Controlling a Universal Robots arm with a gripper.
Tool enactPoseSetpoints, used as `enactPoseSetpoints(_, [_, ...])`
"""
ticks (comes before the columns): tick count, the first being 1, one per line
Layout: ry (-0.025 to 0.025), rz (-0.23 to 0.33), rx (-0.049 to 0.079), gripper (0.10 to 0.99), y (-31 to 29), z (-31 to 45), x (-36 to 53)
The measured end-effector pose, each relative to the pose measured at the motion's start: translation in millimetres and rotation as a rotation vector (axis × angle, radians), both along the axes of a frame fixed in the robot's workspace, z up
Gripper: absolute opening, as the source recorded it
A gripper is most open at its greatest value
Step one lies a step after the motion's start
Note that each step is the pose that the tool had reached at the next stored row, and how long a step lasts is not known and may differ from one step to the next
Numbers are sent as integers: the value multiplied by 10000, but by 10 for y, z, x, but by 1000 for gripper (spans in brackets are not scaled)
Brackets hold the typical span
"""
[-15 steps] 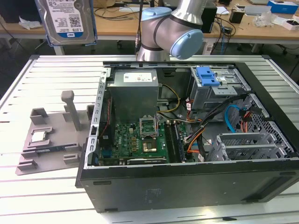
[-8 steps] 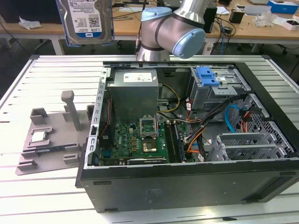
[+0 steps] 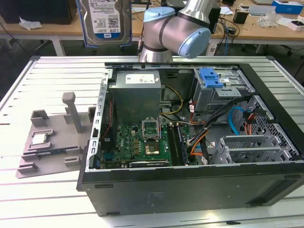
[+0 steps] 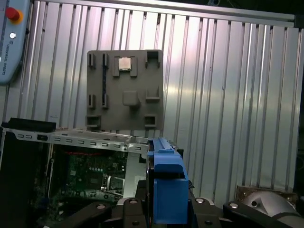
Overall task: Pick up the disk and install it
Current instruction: 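Pick up the disk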
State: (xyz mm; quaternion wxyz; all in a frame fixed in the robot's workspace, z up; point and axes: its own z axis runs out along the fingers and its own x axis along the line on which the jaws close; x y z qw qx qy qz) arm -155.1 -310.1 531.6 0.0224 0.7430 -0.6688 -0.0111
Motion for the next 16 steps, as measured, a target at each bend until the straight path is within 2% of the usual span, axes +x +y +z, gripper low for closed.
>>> enactPoseSetpoints(1, [4, 1, 0, 369, 0, 0, 88])
enactPoseSetpoints(6, [15, -1, 0, 369, 0, 0, 334])
enactPoseSetpoints(8, [22, -1, 0, 369, 0, 0, 477])
enactPoseSetpoints(11, [26, -1, 1, 369, 0, 0, 584])
enactPoseSetpoints(16, [36, 0, 0, 369, 0, 0, 838])
